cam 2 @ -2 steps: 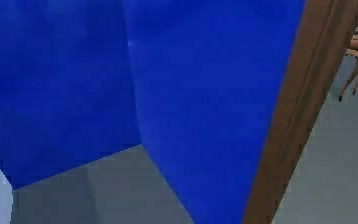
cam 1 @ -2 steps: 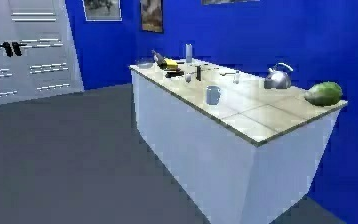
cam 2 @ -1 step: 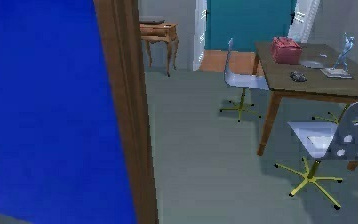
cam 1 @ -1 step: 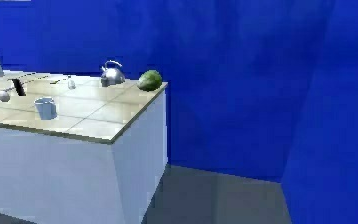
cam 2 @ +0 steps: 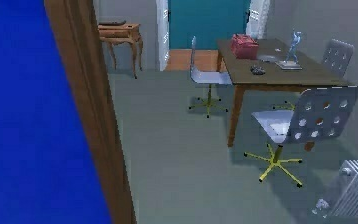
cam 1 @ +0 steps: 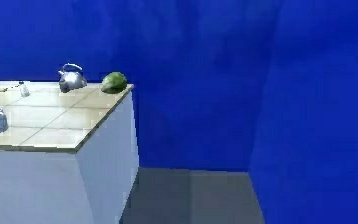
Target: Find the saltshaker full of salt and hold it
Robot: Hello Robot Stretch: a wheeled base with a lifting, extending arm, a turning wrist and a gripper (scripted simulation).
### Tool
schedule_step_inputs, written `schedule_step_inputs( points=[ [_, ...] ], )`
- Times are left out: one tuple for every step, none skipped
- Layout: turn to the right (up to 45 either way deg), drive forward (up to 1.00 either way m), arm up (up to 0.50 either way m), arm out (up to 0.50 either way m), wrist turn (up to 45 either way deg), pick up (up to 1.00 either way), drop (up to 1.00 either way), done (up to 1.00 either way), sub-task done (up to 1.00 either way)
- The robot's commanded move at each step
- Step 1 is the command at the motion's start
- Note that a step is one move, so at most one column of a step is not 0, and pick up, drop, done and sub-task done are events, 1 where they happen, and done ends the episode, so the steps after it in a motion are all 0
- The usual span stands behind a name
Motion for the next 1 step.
schedule_step_inputs(
  points=[
    [0.0,0.9,0.0,0.0,0.0,0.0,0.0,0.0,0.0]
  ],
)
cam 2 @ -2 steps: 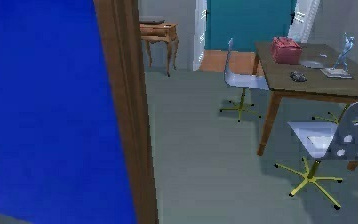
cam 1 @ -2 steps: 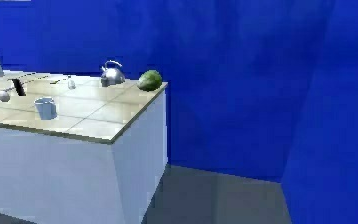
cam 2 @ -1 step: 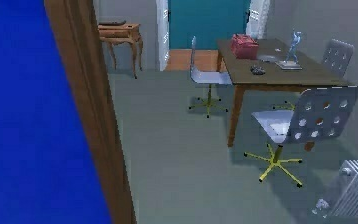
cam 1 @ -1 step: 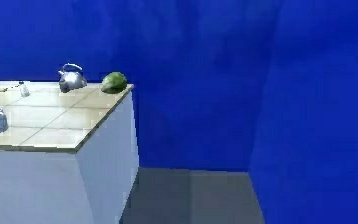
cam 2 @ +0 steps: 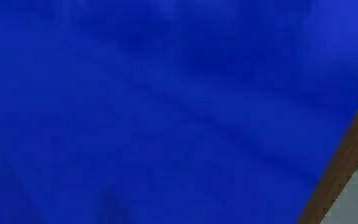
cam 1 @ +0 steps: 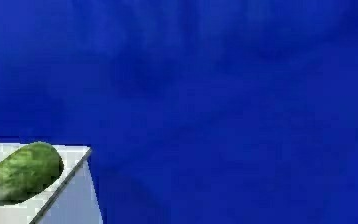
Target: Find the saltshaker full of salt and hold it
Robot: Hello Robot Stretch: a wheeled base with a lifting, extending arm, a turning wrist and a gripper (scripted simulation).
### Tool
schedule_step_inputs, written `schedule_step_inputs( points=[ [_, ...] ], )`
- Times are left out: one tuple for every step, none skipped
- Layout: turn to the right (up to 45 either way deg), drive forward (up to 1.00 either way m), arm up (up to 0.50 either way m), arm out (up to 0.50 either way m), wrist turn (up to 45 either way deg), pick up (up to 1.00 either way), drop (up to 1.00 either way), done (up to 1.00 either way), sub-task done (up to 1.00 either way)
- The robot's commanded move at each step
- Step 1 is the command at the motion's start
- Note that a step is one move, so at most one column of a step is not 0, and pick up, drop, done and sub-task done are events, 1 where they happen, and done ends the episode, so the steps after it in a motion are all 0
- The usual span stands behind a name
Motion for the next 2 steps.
schedule_step_inputs(
  points=[
    [-45.0,0.0,0.0,0.0,0.0,0.0,0.0,0.0,0.0],
    [-45.0,0.0,0.0,0.0,0.0,0.0,0.0,0.0,0.0]
  ],
)
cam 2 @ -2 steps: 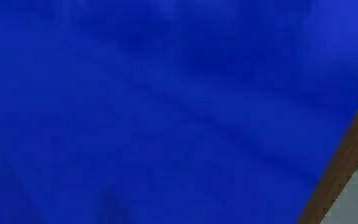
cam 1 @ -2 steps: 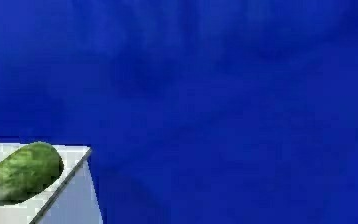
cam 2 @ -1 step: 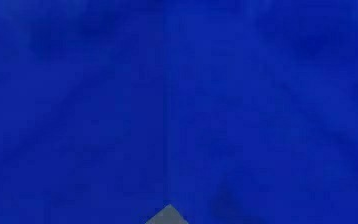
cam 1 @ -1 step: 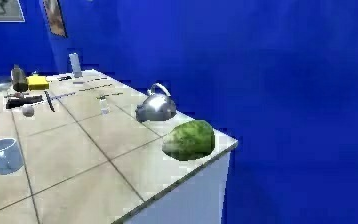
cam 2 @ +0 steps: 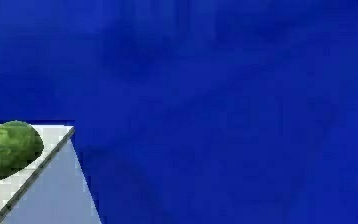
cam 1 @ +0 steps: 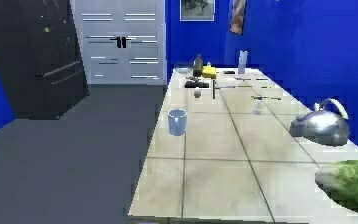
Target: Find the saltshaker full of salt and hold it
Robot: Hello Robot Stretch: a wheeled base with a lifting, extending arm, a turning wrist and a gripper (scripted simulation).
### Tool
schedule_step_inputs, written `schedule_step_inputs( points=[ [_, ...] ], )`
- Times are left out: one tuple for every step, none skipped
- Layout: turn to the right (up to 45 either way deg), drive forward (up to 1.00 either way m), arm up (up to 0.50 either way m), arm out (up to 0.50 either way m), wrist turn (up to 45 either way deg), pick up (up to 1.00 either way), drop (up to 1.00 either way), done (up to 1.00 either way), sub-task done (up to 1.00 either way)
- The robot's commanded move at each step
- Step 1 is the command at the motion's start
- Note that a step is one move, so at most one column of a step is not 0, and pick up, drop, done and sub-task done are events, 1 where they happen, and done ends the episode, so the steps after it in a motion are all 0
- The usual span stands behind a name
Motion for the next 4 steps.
schedule_step_inputs(
  points=[
    [-45.0,0.0,0.0,0.0,0.0,0.0,0.0,0.0,0.0],
    [-9.0,0.0,0.0,0.0,0.0,0.0,0.0,0.0,0.0],
    [45.0,0.0,0.0,0.0,0.0,0.0,0.0,0.0,0.0],
    [45.0,0.0,0.0,0.0,0.0,0.0,0.0,0.0,0.0]
  ],
)
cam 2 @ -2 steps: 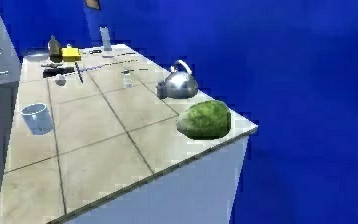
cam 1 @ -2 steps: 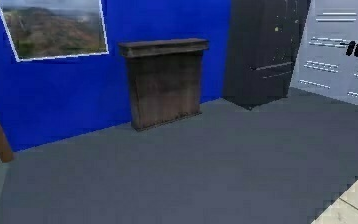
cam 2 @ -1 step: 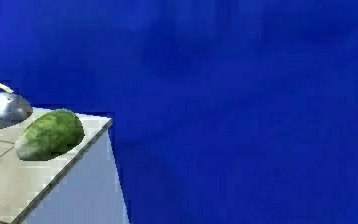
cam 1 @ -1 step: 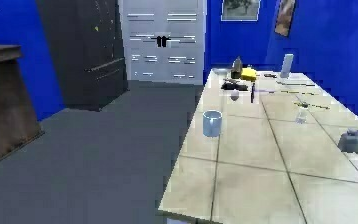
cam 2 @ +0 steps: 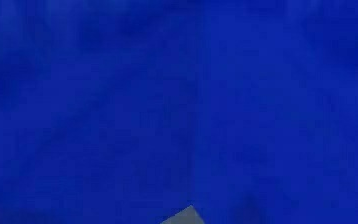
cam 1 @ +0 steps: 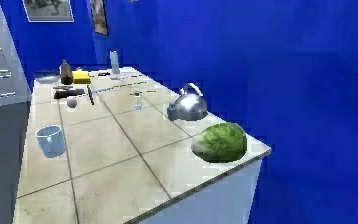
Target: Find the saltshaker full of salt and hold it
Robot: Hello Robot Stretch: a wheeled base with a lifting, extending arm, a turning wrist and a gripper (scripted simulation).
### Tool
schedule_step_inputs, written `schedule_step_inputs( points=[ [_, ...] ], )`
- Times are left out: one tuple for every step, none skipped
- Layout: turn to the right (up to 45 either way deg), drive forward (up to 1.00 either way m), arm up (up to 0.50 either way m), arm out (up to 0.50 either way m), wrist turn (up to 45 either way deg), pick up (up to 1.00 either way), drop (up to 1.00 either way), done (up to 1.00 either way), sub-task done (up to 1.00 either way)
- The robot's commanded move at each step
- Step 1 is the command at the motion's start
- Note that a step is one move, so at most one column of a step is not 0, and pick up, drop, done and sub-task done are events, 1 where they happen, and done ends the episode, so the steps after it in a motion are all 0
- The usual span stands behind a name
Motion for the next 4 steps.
schedule_step_inputs(
  points=[
    [27.0,0.0,0.0,0.0,0.0,0.0,0.0,0.0,0.0],
    [0.0,0.3,0.0,0.0,0.0,0.0,0.0,0.0,0.0],
    [-45.0,0.0,0.0,0.0,0.0,0.0,0.0,0.0,0.0],
    [-45.0,0.0,0.0,0.0,0.0,0.0,0.0,0.0,0.0]
  ],
)
